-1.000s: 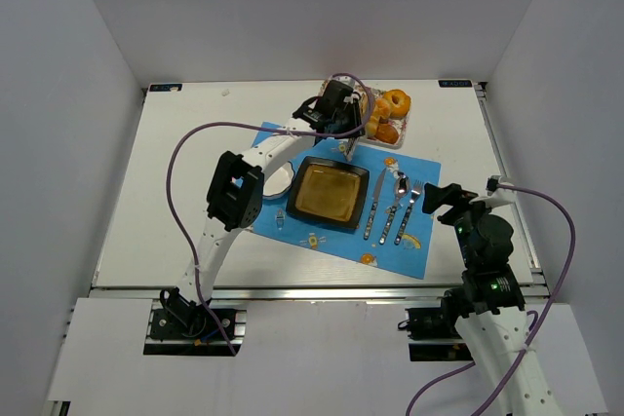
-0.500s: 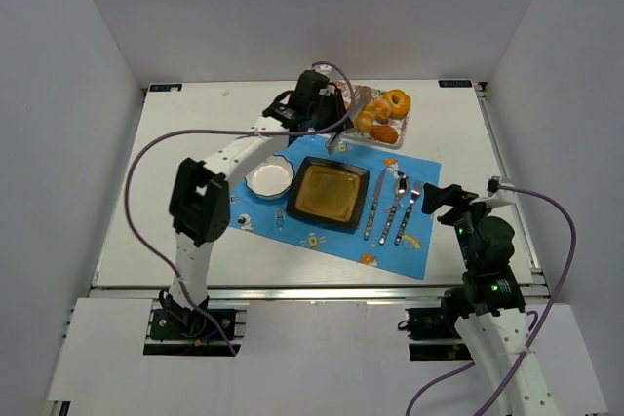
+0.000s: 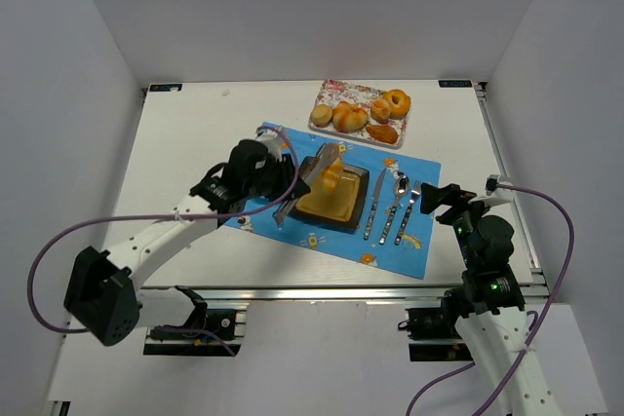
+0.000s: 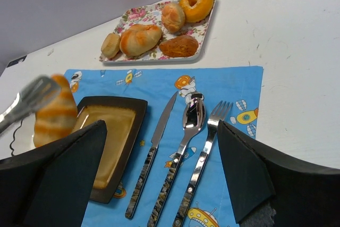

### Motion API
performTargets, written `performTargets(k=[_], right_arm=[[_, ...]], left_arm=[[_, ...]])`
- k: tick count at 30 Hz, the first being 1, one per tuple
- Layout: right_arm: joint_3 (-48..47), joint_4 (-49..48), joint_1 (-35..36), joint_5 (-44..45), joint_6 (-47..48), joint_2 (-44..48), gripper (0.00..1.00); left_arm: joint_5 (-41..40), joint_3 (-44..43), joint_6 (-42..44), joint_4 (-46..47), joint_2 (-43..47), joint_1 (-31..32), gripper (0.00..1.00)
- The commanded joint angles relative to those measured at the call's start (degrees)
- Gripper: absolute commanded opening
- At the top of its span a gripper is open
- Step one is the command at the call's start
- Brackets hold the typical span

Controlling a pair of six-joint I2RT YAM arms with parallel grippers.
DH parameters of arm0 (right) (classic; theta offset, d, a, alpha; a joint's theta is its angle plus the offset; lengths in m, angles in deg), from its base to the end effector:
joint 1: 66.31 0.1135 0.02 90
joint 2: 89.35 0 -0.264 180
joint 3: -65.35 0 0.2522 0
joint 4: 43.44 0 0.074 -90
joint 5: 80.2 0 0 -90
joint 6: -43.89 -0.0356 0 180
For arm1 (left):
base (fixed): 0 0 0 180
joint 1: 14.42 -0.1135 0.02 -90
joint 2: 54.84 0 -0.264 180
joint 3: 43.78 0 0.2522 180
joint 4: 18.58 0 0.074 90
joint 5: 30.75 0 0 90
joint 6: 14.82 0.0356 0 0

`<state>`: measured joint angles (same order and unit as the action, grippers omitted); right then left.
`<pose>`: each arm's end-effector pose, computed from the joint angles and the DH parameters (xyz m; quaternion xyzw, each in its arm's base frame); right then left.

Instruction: Place the bread

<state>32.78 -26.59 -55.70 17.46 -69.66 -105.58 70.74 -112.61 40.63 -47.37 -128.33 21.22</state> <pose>0.1167 0.0170 0.2573 0.1266 0.6988 0.1609 0.6853 0.2293 -0.1731 0.2861 0.0558 0.8758 -0.3431 0.3350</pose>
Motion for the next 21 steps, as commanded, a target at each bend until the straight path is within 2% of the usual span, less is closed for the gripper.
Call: performTargets(k=[1, 6, 14, 15, 16, 19, 21], right_arm=[[0.61, -2.48, 0.20, -0.89, -0.09, -0.12, 0.89], [0.61, -2.39, 0.11, -1.33, -0.18, -0.21, 0.89], [0.97, -4.13, 0.11, -1.24, 0.00, -1.43, 0.89], [1.05, -4.23, 0.11, -1.24, 0.00, -1.79, 0.89], [1.05, -4.32, 0.11, -1.24, 0.00, -1.96, 0.89], [0.88, -4.24, 0.11, -1.16, 0.17, -2.75, 0.89], [0.97, -4.41, 0.11, -0.98, 0.17, -2.84, 0.89]], left_arm=[[1.70, 5.75, -1.40, 1.58, 5.81, 0.22, 0.30], [1.61, 12.17, -1.32, 4.38, 8.10, 0.22, 0.30], [-4.53, 10.78, 0.62, 4.13, 2.57, 0.22, 0.33], [-5.67, 10.51, 0.88, 3.95, 1.96, 0.22, 0.36], [-6.29, 9.64, 1.32, 3.26, 0.99, 0.22, 0.45], [-6.39, 8.58, 2.02, 2.63, -0.50, 0.22, 0.58], [-6.74, 8.05, 2.20, 2.46, -0.95, 0.22, 0.62]])
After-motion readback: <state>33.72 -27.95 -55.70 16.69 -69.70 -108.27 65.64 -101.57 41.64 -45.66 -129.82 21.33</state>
